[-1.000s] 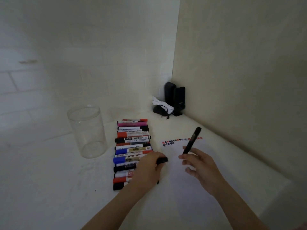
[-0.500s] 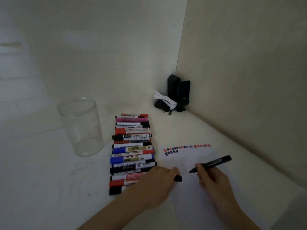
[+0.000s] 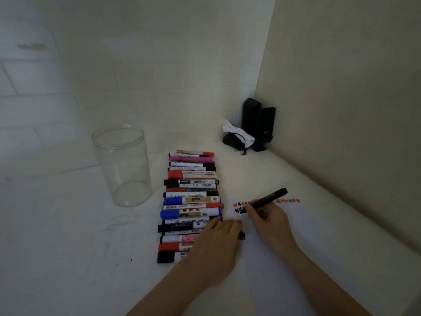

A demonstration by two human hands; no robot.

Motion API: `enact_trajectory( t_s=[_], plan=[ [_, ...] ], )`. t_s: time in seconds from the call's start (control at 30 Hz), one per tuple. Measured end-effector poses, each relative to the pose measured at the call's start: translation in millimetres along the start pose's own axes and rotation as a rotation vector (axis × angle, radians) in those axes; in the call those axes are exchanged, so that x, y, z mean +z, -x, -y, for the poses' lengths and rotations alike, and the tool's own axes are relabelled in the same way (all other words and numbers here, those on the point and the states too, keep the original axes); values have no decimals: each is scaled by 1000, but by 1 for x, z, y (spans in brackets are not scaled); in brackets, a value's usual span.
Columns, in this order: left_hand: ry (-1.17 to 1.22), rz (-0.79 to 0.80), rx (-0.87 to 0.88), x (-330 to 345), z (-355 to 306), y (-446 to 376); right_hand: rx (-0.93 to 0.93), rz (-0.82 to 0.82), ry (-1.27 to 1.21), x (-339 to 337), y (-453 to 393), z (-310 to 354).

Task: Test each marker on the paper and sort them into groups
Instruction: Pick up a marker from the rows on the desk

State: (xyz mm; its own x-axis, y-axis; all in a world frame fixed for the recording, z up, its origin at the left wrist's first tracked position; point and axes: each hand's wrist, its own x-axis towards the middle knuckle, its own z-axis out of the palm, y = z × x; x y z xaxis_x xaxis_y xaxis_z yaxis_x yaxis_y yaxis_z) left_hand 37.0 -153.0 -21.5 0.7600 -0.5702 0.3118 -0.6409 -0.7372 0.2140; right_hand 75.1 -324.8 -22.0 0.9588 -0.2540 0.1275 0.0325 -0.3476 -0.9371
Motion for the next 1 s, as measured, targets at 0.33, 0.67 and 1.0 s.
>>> enact_trajectory(
  t_s=[0.33,0.67,1.0],
  plan=[
    [-72,-164,27,10,4,8,-40,0,60,1,2,-9],
    [-70,-154,5,13,3,7,-142,6,119,3,1,-8],
    [-42,-156,-10,13,3,7,-156,20,109,5,2,-10]
  ],
)
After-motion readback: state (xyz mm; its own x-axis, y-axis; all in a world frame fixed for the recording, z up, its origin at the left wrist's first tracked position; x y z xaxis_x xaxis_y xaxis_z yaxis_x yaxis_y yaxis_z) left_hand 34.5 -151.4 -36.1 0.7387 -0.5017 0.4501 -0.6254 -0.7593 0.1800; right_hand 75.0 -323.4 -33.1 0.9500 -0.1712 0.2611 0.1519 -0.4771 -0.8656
